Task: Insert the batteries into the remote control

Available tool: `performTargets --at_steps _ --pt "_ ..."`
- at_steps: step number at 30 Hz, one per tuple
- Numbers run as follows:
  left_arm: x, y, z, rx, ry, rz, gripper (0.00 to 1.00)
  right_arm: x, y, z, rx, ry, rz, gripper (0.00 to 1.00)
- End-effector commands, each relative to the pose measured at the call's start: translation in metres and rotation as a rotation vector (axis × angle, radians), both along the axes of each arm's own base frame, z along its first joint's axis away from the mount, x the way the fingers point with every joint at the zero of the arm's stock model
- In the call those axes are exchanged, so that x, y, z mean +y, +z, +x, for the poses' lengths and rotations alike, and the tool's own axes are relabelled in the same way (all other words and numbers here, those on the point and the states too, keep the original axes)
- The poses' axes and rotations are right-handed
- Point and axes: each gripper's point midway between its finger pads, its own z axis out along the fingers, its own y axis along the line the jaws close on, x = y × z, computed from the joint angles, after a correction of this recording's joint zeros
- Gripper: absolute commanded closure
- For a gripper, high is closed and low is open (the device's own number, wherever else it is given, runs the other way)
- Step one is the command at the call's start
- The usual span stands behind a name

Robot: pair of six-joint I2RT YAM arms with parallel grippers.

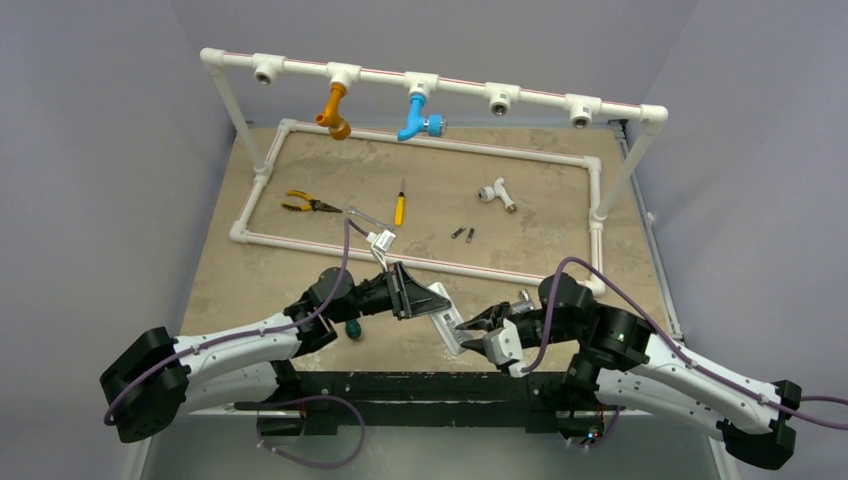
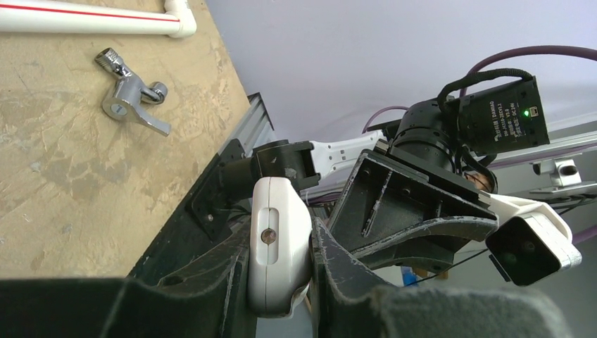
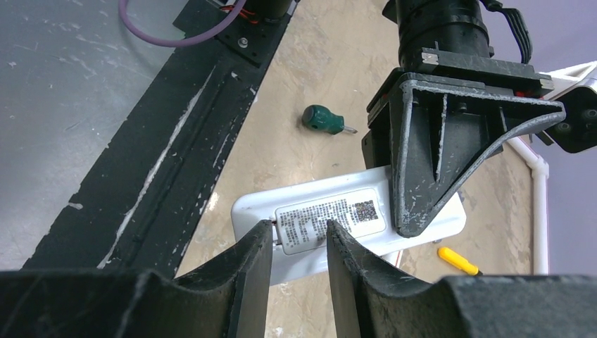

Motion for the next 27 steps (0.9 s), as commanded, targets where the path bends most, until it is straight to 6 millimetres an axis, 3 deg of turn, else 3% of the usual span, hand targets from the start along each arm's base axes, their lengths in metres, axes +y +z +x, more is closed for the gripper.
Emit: performTargets --at_steps 1,27 --pt "-0.002 0.028 -0.001 -0.042 -0.016 -0.092 1.0 0.005 0.015 0.008 -0.046 -0.019 0.042 0.68" --pt "-0.005 0.018 -0.001 -0.022 -0.028 -0.074 1.0 -0.001 0.033 0.017 -0.116 -0.082 0.131 0.68"
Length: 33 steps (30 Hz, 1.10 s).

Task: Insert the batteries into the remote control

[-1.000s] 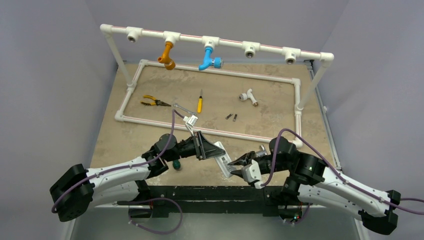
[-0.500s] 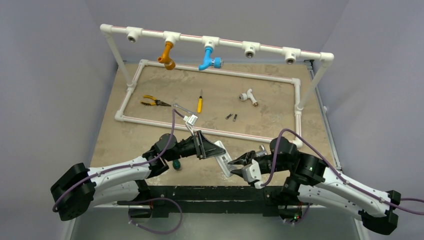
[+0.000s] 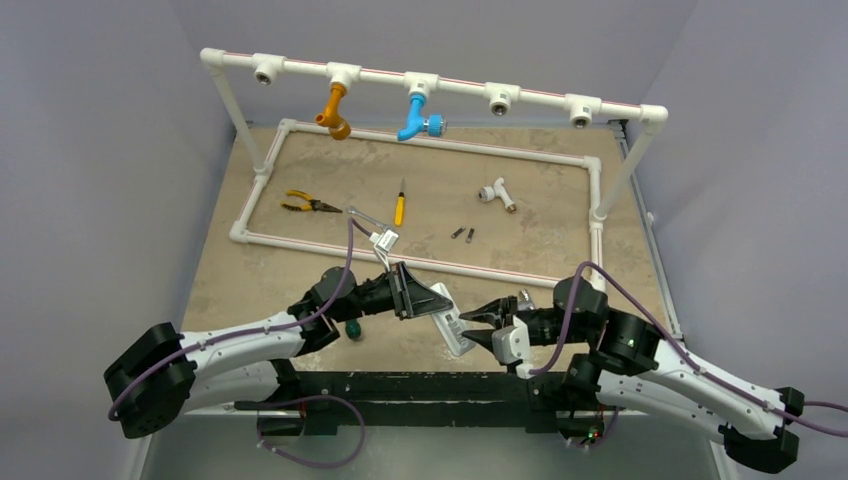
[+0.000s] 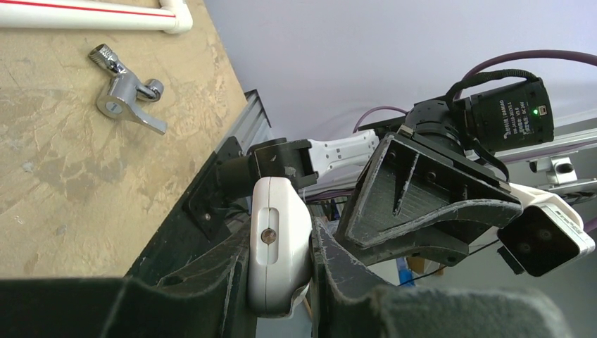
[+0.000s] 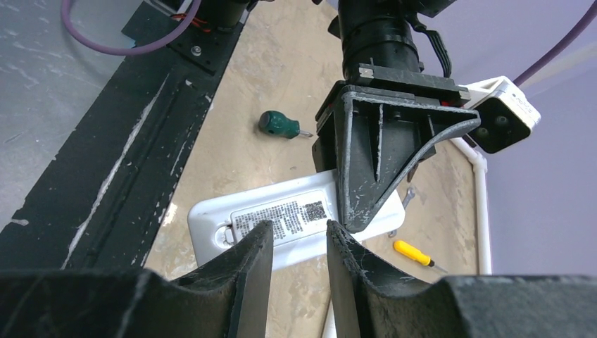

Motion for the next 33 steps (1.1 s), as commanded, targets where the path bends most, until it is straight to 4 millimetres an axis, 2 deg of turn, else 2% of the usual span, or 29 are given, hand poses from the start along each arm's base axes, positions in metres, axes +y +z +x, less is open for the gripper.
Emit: performTargets --at_steps 1,13,23,33 --pt "-0.002 0.019 -0.002 -0.03 -0.017 -0.062 1.0 0.002 0.011 0.004 -0.037 -0.013 0.044 0.68" --pt "-0.003 0.017 -0.001 -0.026 -0.016 -0.06 1.0 0.002 -0.002 -0.017 0.045 0.093 -0.033 0.61" --pt "-0.002 0.017 -0.001 -0.022 -0.015 -0.064 1.0 0.004 -0.013 -0.013 0.054 0.081 -0.074 0.61" --pt "-0.003 0.02 -0.002 -0.024 -0.02 -0.07 1.0 0.002 -0.013 0.0 0.007 0.021 -0.067 0.62"
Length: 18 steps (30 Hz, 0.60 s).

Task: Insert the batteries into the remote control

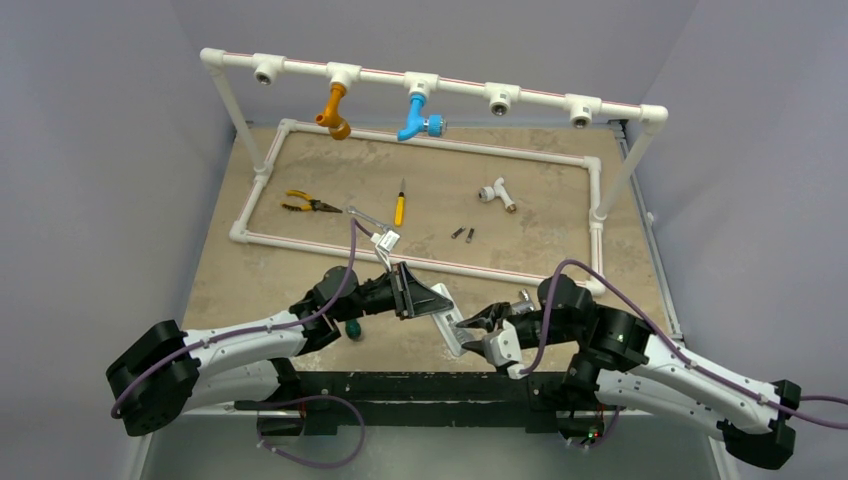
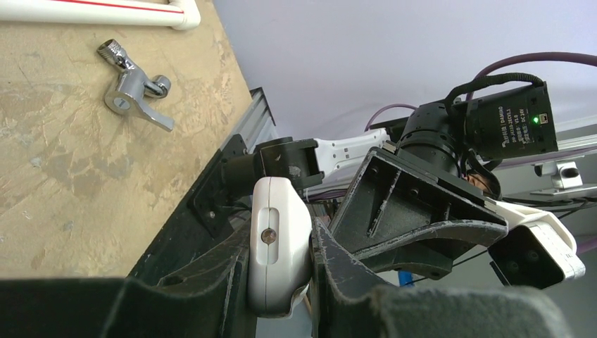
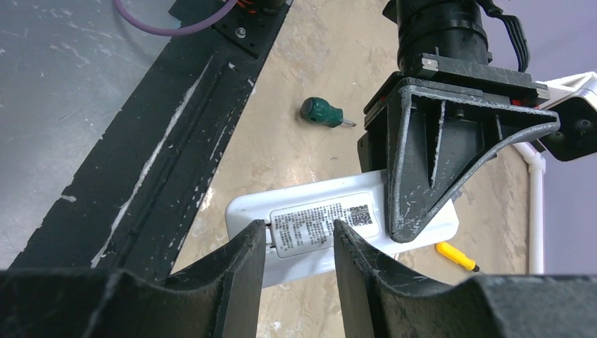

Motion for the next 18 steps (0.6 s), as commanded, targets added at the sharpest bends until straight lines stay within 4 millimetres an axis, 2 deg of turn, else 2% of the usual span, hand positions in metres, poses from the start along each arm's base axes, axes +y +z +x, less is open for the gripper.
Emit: performTargets --at_steps 1,18 --pt "-0.001 0.026 -0.002 -0.041 -0.014 -0.083 1.0 0.0 0.014 0.01 -0.061 -0.038 0.035 0.62" --pt "-0.005 0.022 -0.002 -0.032 -0.028 -0.079 1.0 -0.001 0.028 0.017 -0.115 -0.08 0.114 0.6"
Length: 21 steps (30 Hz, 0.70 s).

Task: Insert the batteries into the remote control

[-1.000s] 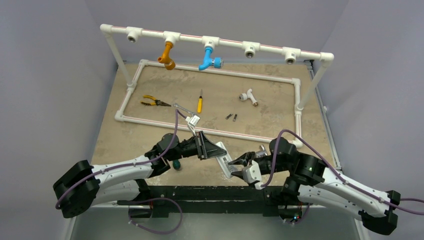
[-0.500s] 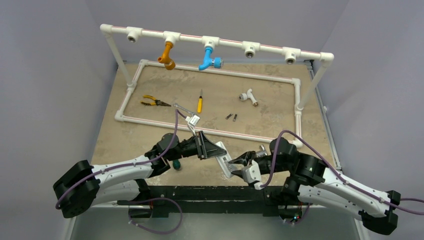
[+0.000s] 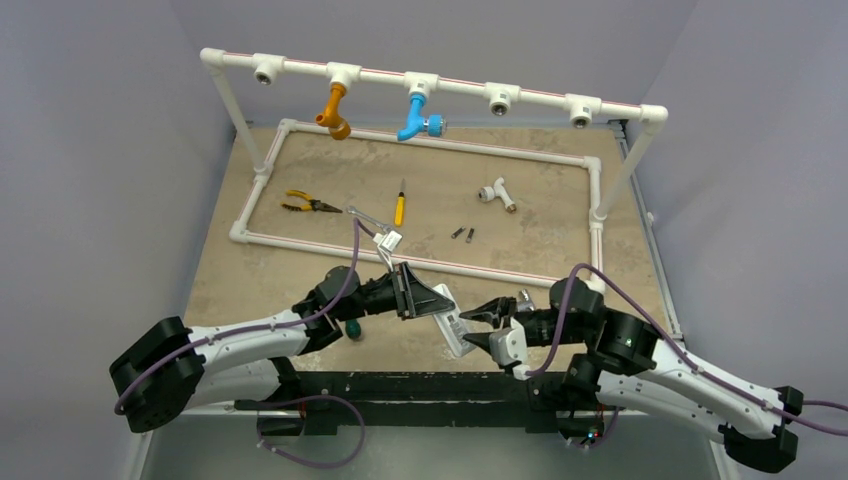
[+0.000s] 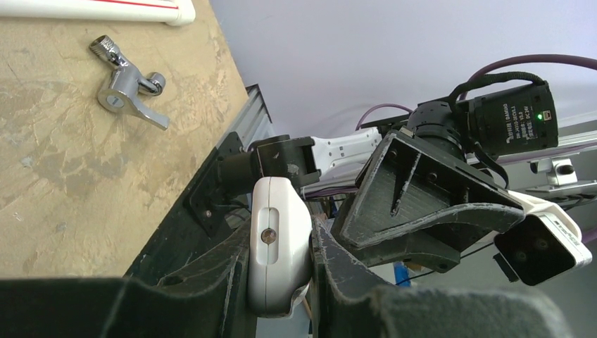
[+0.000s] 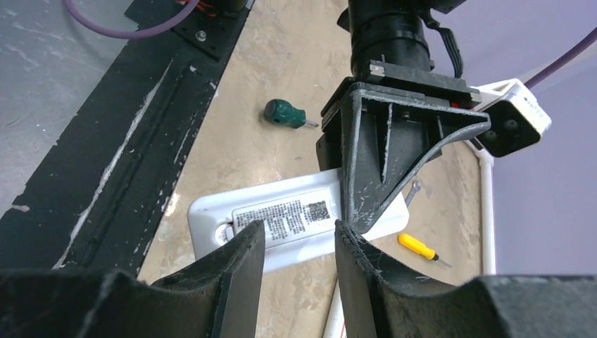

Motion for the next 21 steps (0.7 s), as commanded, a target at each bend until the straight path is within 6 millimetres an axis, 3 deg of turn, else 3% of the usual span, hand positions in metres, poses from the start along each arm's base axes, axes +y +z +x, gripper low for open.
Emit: performTargets --at_steps 1,12,21 --pt "-0.003 0.022 -0.003 -0.036 -0.023 -0.069 1.0 0.003 0.012 0.007 -0.045 -0.021 0.053 0.6" --pt "-0.004 0.022 -0.002 -0.039 -0.024 -0.067 1.0 -0.001 0.007 -0.014 0.013 0.066 0.01 0.54" --pt "-0.004 0.022 -0.002 -0.036 -0.022 -0.071 1.0 0.003 -0.007 -0.012 0.044 0.072 -0.044 0.54"
